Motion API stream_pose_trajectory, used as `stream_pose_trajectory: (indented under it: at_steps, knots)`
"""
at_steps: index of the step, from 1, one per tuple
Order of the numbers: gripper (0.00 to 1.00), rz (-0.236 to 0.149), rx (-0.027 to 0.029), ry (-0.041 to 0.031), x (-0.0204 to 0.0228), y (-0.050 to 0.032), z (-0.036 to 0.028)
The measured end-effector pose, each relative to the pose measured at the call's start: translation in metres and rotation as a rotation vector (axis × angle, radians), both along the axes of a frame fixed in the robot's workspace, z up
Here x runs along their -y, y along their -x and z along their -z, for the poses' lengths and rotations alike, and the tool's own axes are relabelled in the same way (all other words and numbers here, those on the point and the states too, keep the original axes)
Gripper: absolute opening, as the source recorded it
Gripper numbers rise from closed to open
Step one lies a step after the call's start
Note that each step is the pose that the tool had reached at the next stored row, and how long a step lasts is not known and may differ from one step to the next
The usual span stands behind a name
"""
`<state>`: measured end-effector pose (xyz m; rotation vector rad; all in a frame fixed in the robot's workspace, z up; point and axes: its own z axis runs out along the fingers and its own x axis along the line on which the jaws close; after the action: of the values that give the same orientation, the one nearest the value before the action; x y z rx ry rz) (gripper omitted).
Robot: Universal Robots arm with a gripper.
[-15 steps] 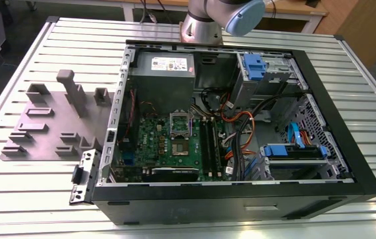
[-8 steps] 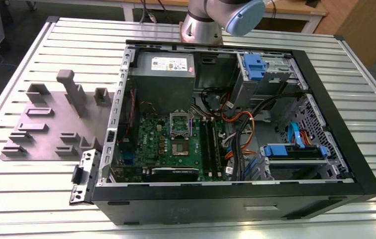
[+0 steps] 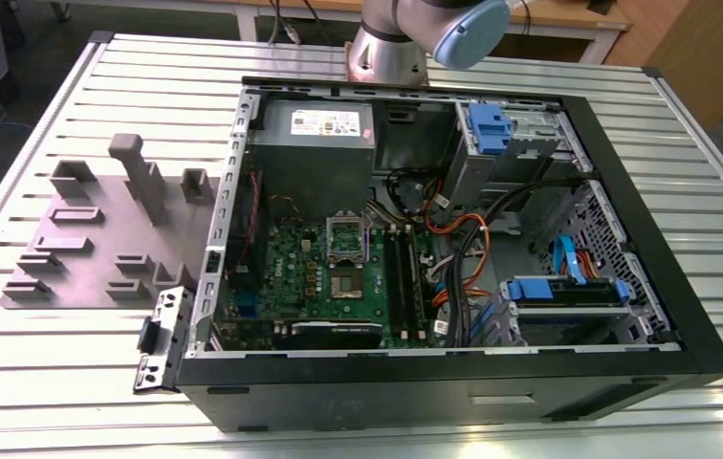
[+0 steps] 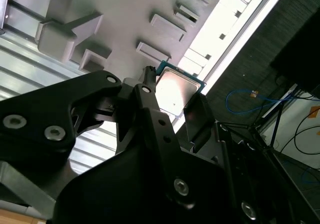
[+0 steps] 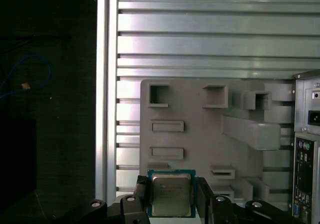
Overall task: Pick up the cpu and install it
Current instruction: 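Pick up the cpu and move it towards the insertion slot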
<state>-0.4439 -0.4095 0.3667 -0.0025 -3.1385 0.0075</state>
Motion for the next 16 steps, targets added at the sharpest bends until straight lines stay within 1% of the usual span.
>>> stream_pose_trajectory:
  at_steps: [16]
  knots:
    - [0.47, 0.000, 0.0001, -0.0001, 0.0000, -0.0041, 0.0001]
